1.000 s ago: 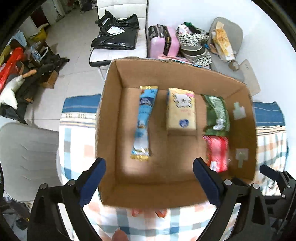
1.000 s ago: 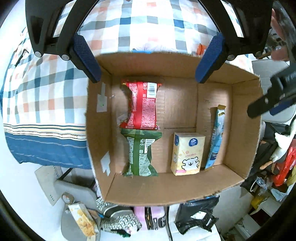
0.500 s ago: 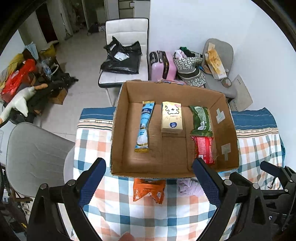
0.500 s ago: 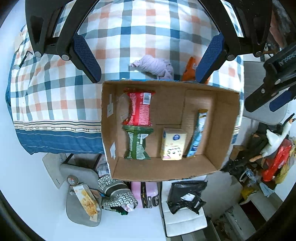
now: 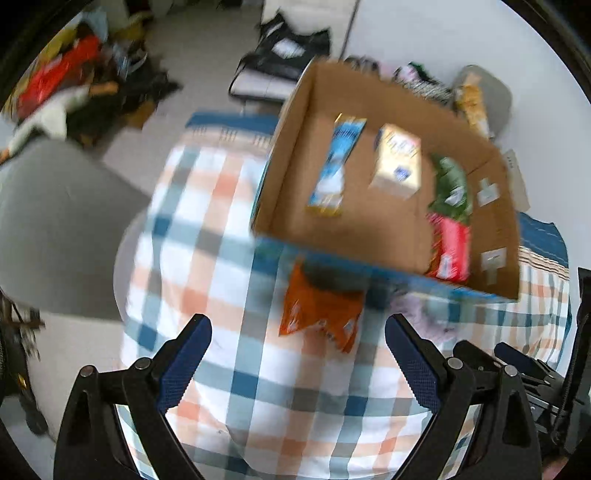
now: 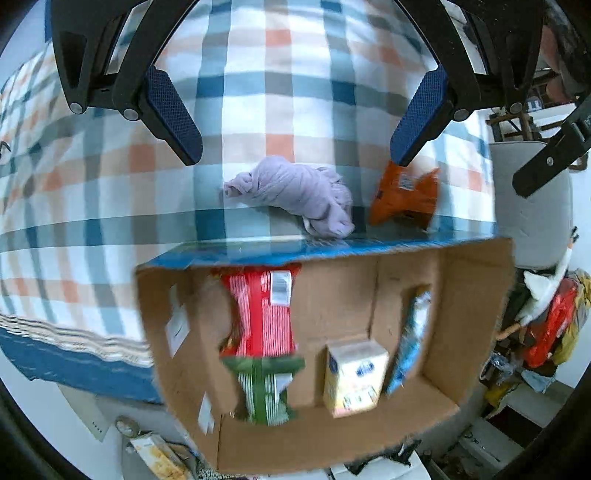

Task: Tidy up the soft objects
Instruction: 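Grasp the lilac plush with the right tool while the left grasps the orange bag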

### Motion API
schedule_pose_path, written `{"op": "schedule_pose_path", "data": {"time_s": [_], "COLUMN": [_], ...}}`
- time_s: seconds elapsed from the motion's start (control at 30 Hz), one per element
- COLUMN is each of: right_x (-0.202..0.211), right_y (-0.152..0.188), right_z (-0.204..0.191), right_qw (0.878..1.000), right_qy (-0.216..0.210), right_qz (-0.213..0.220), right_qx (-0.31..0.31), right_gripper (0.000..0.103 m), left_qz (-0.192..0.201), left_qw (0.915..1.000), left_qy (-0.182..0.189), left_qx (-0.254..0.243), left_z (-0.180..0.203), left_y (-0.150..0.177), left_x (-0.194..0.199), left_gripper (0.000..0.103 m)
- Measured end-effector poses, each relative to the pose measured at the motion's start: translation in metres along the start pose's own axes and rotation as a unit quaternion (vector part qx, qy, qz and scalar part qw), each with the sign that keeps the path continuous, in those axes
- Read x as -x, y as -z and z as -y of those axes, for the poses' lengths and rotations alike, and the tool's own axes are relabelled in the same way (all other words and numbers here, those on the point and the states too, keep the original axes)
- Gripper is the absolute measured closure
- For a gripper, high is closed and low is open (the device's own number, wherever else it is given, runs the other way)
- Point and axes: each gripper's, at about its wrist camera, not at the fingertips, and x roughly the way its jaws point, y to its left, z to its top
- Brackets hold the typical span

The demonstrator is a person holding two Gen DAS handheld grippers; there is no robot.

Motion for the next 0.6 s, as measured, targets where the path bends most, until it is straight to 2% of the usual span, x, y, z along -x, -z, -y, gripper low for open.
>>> {"op": "schedule_pose_path", "data": {"time_s": [0.13, 0.27, 0.33, 0.37, 0.43, 0.47, 0.6], "right_x": [-0.036, -0.069, -0.085, -0.090, -0.093, -0.093, -0.085], "right_y": [0.000, -0.006, -0.006, -0.005, -0.001, 0.001, 0.009], "right_z": [-0.007, -0.022, -0.030, -0.032, -0.032, -0.030, -0.012], "right_qw": [0.999, 0.994, 0.990, 0.989, 0.986, 0.986, 0.989], "right_qy": [0.018, 0.047, 0.052, 0.063, 0.089, 0.093, 0.087], "right_qz": [-0.004, -0.013, -0.025, -0.030, -0.028, -0.030, -0.049], "right_qx": [0.042, 0.098, 0.125, 0.132, 0.138, 0.134, 0.107], "right_gripper": [0.003, 0.005, 0.018, 0.030, 0.038, 0.045, 0.050], "left_qz": [-0.035, -0.053, -0.059, -0.063, -0.072, -0.076, -0.091], "left_qw": [0.9991, 0.9982, 0.9978, 0.9975, 0.9969, 0.9965, 0.9952], "left_qy": [0.000, -0.003, 0.000, 0.002, 0.009, 0.013, 0.028], "left_qx": [0.023, 0.029, 0.030, 0.031, 0.031, 0.030, 0.023], "left_z": [-0.012, -0.017, -0.016, -0.014, -0.011, -0.008, 0.006], "left_y": [0.012, 0.017, 0.020, 0.020, 0.023, 0.024, 0.028], "left_x": [-0.032, -0.048, -0.055, -0.058, -0.065, -0.068, -0.085], "left_gripper": [0.007, 0.007, 0.007, 0.007, 0.007, 0.007, 0.007]}}
